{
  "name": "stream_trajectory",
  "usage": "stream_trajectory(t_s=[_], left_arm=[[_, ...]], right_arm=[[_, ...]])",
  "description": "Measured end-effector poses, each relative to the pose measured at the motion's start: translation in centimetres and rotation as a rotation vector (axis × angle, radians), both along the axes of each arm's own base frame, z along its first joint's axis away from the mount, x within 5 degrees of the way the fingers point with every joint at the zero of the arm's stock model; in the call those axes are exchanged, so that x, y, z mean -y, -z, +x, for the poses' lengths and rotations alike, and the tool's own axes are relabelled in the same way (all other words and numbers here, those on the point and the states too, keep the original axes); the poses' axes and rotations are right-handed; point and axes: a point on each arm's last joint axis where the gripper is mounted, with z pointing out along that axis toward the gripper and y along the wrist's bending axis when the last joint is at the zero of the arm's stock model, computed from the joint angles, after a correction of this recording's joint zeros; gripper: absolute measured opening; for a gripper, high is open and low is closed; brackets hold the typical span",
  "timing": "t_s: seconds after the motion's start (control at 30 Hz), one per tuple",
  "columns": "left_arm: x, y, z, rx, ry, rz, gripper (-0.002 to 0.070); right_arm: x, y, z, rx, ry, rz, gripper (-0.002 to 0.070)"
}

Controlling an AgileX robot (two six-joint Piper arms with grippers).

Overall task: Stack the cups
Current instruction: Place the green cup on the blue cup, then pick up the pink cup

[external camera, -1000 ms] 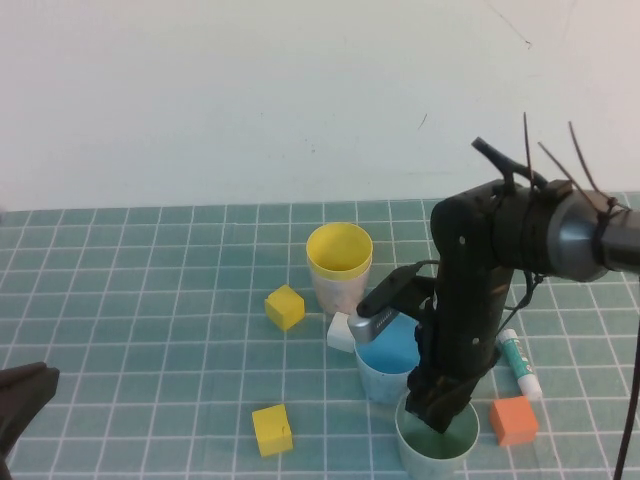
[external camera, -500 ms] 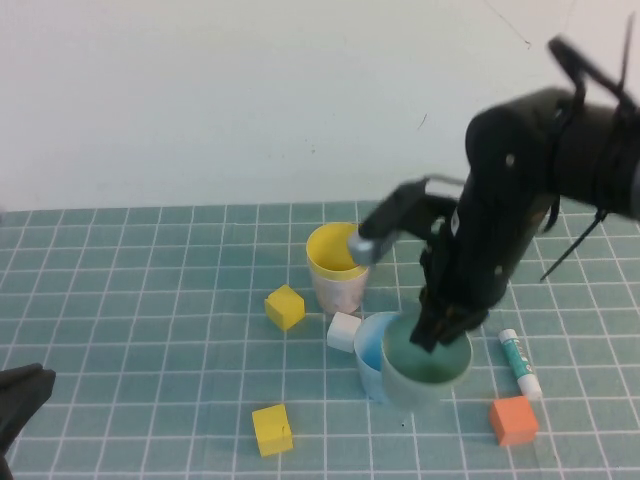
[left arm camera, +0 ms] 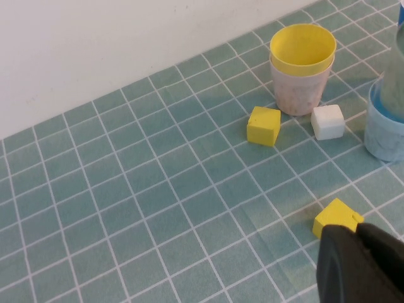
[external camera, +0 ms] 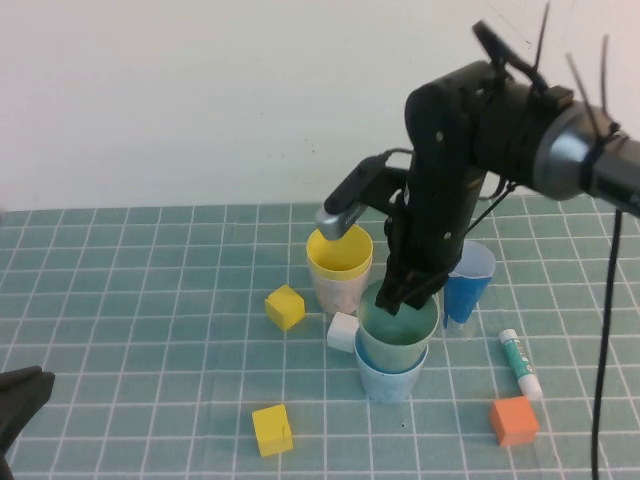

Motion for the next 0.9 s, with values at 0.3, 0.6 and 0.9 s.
stream_trajectory(t_s=[0.3,0.6,0.9], left_arm=[[0.0,0.0,0.0,-0.001,-0.002,0.008,-0.0002],[-0.1,0.1,0.0,-0.005,-0.001,0.031,-0.0002],[-0.2,0.8,0.0,-0.019,-0.001,0.048,-0.0002]], right_arm=[[-0.2,0.4,1.3,0.027,0.086,0.040,0.0323],[1.0,-3.7,5.1,0.148,0.199,0.282,0.0396],[-0.2,1.2,7.9,0.099,0.202,0.278,0.0398]])
